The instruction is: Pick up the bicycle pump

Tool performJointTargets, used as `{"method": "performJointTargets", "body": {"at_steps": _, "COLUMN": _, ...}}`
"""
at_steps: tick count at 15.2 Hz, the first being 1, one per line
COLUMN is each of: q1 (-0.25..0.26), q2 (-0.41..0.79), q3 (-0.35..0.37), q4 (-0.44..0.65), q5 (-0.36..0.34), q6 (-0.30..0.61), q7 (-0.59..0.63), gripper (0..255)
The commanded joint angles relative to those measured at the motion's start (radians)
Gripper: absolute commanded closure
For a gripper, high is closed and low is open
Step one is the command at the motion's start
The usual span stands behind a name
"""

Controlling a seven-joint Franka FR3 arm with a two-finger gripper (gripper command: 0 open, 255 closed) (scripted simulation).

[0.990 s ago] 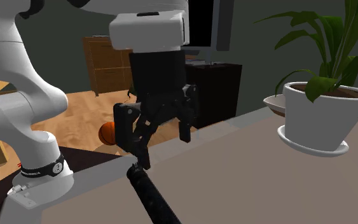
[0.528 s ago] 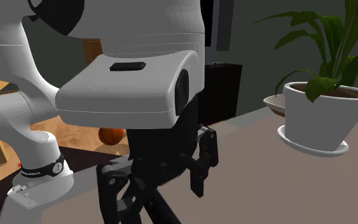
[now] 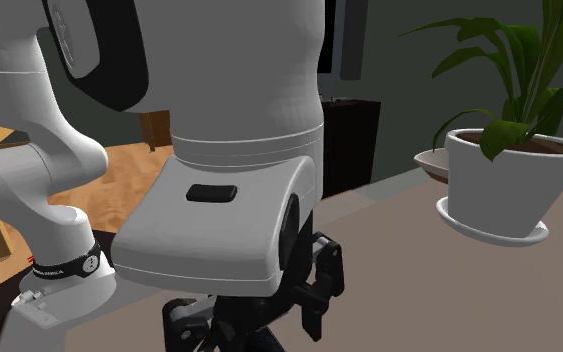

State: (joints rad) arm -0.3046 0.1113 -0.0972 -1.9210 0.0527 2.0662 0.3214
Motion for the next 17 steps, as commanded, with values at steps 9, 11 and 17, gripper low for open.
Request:
{"method": "performJointTargets", "body": {"at_steps": 9, "q1": -0.001, "q2": -0.001, "q3": -0.001, "q4": -0.004, "q5": 0.0, "q6": 0.004, "q7": -0.001, "gripper": 255}}
{"method": "performJointTargets", "body": {"at_steps": 11, "q1": -0.001, "q2": -0.002, "q3": -0.001, "q4": 0.005, "q5": 0.0, "q6": -0.007, "q7": -0.001, "gripper": 255}}
{"method": "performJointTargets", "body": {"at_steps": 17, "q1": 0.0, "q2": -0.022, "q3": -0.001, "q4": 0.062, "q5": -0.004, "q6": -0.083, "q7": 0.004, "gripper": 255}}
